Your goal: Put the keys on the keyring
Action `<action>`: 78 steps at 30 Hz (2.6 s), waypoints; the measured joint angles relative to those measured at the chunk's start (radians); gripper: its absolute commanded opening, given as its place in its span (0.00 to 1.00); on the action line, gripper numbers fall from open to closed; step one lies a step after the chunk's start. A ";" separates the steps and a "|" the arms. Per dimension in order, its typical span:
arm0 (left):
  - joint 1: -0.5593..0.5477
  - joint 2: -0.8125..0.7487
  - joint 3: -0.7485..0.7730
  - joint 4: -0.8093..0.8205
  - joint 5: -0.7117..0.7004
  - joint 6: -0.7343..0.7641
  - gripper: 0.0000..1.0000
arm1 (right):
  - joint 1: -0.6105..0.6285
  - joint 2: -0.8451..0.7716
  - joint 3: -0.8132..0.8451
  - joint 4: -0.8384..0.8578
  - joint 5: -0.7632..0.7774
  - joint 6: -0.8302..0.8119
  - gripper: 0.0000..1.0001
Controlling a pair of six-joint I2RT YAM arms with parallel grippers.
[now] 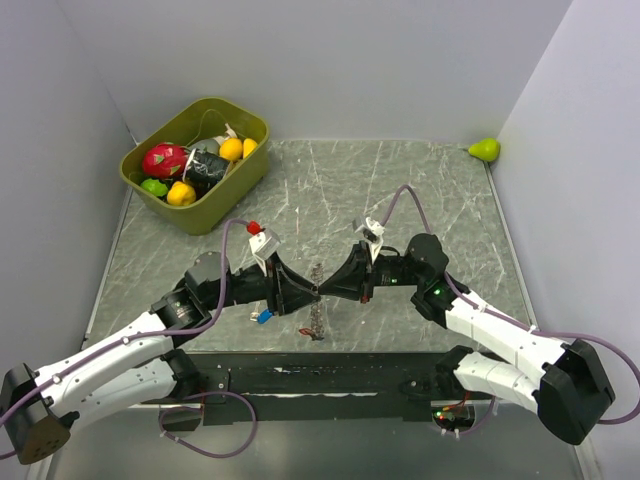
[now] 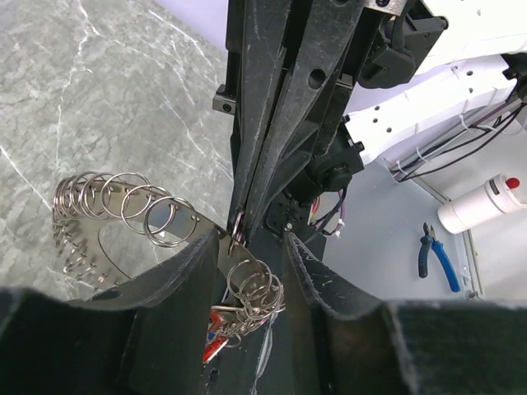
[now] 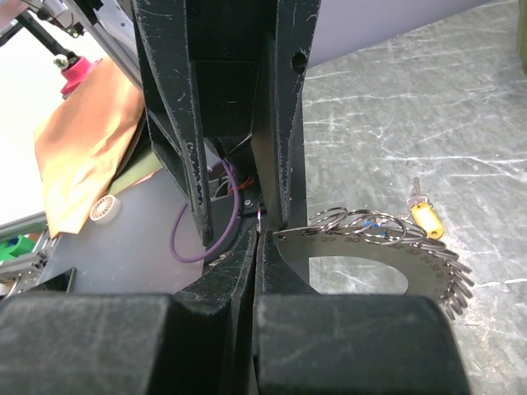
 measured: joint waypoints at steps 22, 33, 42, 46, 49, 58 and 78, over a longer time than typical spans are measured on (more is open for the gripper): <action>0.000 -0.015 0.009 -0.043 -0.019 0.037 0.01 | 0.000 -0.006 0.000 -0.011 -0.003 0.006 0.68; 0.000 -0.140 -0.054 -0.036 -0.092 0.129 0.01 | 0.000 -0.149 -0.043 0.013 0.079 -0.018 1.00; 0.000 -0.214 -0.079 -0.035 -0.152 0.252 0.01 | -0.003 -0.177 -0.043 -0.046 0.117 -0.071 1.00; 0.000 -0.257 -0.093 -0.036 -0.183 0.297 0.01 | -0.004 -0.179 -0.043 -0.062 0.121 -0.084 1.00; 0.000 -0.293 -0.101 -0.032 -0.189 0.345 0.01 | -0.005 -0.178 -0.043 -0.070 0.120 -0.092 1.00; 0.000 -0.341 -0.129 -0.024 -0.082 0.476 0.01 | -0.005 -0.156 -0.050 -0.061 0.114 -0.100 1.00; 0.000 -0.262 0.012 -0.219 -0.200 0.391 0.01 | -0.008 -0.073 -0.053 -0.057 0.123 -0.103 1.00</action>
